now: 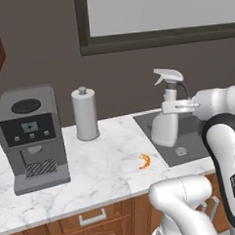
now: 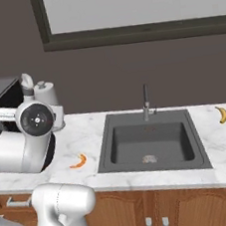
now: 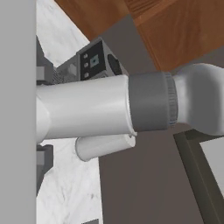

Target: Open the cabinet. Pick the spray and place it next to the sink. Then close the cabinet.

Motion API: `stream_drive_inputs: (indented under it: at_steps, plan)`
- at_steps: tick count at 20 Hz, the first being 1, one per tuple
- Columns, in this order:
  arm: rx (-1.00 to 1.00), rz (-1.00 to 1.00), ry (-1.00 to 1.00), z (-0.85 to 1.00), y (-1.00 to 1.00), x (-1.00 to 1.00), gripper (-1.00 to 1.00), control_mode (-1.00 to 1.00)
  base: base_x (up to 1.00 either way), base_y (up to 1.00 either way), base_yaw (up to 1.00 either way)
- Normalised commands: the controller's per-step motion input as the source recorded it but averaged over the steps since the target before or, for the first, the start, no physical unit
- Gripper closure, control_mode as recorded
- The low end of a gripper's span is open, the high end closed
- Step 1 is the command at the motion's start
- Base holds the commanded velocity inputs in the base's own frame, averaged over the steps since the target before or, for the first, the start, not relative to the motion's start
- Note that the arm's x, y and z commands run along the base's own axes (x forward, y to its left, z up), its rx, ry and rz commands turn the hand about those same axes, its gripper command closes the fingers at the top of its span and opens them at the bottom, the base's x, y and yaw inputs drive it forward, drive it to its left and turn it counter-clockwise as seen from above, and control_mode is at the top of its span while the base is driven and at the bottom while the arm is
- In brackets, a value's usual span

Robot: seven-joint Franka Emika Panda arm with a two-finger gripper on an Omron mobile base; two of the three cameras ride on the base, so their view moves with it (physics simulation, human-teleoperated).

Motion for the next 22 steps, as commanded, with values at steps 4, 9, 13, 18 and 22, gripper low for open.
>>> stream_drive_inputs:
  at_steps: [4,9,13,18,22]
  plan:
    - [0.00,0.00,0.00,0.00,0.00,0.00,1.00,1.00,0.09,-0.05,0.02]
    - [0.00,0.00,0.00,0.00,0.00,0.00,1.00,1.00,0.00,0.00,0.00]
    - [0.00,0.00,0.00,0.00,0.00,0.00,1.00,1.00,0.00,0.00,0.00]
    - [0.00,0.00,0.00,0.00,0.00,0.00,1.00,1.00,0.00,0.00,0.00]
    - [0.00,0.00,0.00,0.00,0.00,0.00,1.00,1.00,0.00,0.00,0.00]
